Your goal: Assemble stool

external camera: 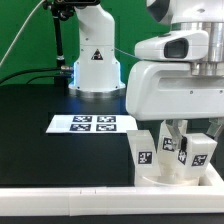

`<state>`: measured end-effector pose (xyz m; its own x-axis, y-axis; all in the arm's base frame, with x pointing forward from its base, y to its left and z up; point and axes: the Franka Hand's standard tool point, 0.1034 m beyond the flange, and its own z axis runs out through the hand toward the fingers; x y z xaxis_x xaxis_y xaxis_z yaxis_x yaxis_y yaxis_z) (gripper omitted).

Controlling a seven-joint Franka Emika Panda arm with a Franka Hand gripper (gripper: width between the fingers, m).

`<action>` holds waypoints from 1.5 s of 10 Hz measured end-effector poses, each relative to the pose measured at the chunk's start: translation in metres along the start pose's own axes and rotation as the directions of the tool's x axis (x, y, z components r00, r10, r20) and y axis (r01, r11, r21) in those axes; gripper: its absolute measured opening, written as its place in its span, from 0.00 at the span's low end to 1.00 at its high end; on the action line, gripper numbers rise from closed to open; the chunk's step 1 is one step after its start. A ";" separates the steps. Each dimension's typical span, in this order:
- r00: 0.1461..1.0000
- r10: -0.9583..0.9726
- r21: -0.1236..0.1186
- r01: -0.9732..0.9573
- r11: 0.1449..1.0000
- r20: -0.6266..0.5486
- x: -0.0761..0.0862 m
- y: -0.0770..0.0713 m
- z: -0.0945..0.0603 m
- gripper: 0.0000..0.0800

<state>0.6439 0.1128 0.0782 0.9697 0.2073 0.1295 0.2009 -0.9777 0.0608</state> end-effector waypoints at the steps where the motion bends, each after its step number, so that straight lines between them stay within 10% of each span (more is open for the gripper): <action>1: 0.998 0.059 0.001 -0.059 0.998 -0.002 0.000 0.001 0.000 0.42; 4: 0.874 0.486 0.024 -0.486 0.874 -0.016 0.003 0.007 0.003 0.42; 9: 0.376 0.925 0.051 -0.926 0.374 0.044 -0.005 0.014 0.004 0.42; 13: 0.187 0.981 0.033 -0.982 0.186 0.059 -0.007 0.014 0.004 0.42; 15: -0.096 0.992 -0.021 -0.995 -0.094 0.087 -0.008 0.012 0.003 0.42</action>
Offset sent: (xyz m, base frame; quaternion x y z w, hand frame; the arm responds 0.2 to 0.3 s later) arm 0.0112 -0.0059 0.0017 0.0172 -0.0015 0.2742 0.9615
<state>0.6392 0.0993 0.0748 0.1185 -0.9922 -0.0379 -0.9870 -0.1136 -0.1136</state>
